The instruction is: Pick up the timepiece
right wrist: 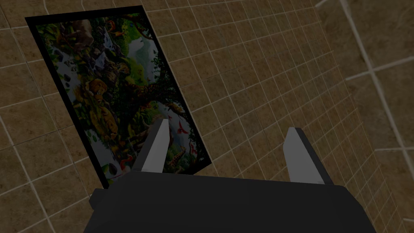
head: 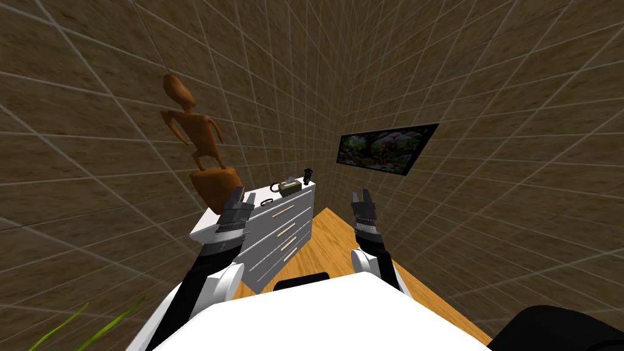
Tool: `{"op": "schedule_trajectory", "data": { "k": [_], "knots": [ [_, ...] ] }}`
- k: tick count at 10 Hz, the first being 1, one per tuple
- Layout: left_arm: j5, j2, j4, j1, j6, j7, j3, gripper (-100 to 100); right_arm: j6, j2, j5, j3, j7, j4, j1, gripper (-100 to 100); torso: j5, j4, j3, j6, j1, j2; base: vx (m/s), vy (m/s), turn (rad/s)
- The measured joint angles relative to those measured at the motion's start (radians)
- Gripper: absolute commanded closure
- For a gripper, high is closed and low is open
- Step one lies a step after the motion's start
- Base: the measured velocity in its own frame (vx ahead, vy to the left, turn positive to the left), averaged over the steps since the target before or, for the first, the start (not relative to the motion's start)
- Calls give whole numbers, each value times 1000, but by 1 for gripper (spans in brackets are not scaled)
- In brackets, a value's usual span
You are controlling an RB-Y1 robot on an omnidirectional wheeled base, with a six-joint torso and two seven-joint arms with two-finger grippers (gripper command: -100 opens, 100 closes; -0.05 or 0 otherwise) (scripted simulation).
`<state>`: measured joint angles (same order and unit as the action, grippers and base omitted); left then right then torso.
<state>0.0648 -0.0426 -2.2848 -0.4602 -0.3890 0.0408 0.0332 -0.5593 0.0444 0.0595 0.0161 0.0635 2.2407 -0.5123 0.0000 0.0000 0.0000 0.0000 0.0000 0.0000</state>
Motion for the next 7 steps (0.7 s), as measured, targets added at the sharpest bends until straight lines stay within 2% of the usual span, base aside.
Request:
{"op": "schedule_trajectory", "data": {
  "k": [3, 7],
  "knots": [
    [-47, -57, -20, 1, 51, 33, -11, -100, 0, 0, 0, 0, 0, 0, 0, 0, -1, 0, 0, 0, -3, 0, -5, -45, 57],
    [-145, -138, -56, 10, 157, 107, -31, -100, 0, 0, 0, 0, 0, 0, 0, 0, -1, 0, 1, 0, -4, 1, -15, -60, 59]
  ]
}}
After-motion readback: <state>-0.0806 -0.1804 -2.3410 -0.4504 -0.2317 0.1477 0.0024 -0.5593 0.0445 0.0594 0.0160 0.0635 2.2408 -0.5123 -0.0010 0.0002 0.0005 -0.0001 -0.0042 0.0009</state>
